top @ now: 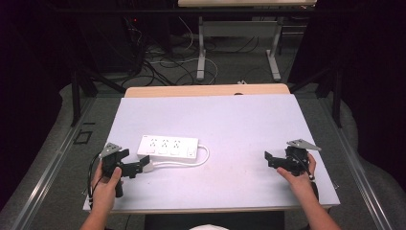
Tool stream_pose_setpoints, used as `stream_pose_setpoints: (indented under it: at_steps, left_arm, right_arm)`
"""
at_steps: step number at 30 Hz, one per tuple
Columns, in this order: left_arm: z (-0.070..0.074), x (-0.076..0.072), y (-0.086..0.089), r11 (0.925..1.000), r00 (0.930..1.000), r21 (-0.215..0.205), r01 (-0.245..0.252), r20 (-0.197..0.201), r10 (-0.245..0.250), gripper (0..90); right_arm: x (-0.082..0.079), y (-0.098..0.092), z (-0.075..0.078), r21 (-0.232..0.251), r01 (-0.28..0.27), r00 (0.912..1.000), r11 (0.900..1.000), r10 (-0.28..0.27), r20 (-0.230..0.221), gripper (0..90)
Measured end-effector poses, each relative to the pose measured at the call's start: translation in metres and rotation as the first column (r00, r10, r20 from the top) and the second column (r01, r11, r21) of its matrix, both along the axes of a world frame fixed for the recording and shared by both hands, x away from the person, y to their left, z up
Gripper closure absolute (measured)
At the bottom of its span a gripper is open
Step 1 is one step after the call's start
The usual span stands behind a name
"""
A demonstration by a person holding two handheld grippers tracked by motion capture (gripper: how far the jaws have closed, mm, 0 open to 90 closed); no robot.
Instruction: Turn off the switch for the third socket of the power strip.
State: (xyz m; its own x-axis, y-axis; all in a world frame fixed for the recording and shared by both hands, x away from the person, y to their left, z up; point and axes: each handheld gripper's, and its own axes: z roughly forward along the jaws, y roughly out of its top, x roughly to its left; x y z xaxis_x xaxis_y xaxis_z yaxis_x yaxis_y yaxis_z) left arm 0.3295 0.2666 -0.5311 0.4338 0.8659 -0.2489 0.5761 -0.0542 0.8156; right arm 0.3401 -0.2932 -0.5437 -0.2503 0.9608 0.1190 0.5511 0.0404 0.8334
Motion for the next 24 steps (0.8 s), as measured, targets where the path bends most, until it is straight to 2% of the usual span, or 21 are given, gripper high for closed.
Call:
stream_pose_setpoints:
  at_steps: [8,24]
  left_arm:
    - [-0.007,0.001,0.006,0.9994,0.9997,-0.032,-0.014,-0.021,0.013,2.6]
    - [-0.015,0.004,0.01,0.9991,0.9984,-0.027,-0.033,-0.047,0.032,3.3]
  right_arm:
    - [0.0,0.0,0.0,0.001,0.001,1.0,1.0,-0.001,0.0,1.7]
    - [0.0,0.0,0.001,0.004,0.0,1.0,1.0,0.0,0.003,1.7]
